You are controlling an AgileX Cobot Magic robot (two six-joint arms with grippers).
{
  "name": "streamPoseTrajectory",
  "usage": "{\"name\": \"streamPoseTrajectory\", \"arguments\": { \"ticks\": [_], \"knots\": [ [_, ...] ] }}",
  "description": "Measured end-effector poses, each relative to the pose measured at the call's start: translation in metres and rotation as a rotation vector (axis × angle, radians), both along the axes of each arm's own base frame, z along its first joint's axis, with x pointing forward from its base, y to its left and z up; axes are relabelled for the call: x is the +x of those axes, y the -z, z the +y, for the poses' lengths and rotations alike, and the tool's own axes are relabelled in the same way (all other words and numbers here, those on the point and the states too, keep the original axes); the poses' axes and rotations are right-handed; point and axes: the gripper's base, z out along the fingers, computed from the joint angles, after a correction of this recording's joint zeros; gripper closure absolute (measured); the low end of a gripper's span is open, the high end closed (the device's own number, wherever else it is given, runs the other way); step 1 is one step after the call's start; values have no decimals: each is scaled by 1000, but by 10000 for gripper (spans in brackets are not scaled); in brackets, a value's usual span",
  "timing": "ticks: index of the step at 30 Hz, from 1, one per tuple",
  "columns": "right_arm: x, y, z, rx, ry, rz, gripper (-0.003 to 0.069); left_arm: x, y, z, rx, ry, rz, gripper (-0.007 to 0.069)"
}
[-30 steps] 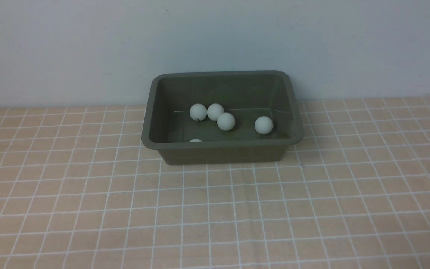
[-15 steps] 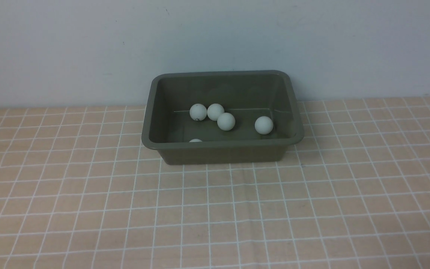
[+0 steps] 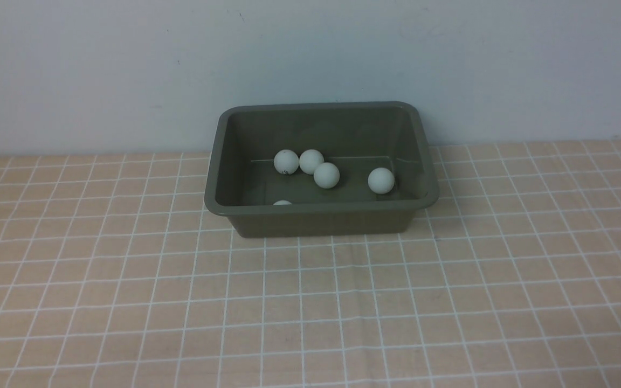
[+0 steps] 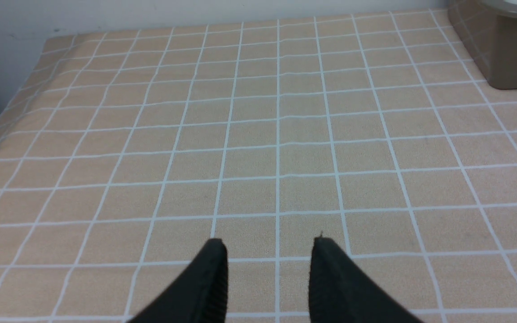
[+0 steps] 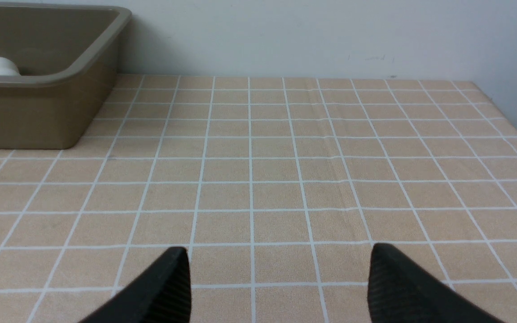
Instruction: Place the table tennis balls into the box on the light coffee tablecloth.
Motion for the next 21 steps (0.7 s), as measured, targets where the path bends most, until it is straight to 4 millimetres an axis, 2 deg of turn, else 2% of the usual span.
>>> {"name": "streamPoseTrajectory", "arguments": {
  "ticks": [21],
  "knots": [
    [0,-1,3,23,-43,-7,176,0,0,0,0,0,-1,421]
  ]
}}
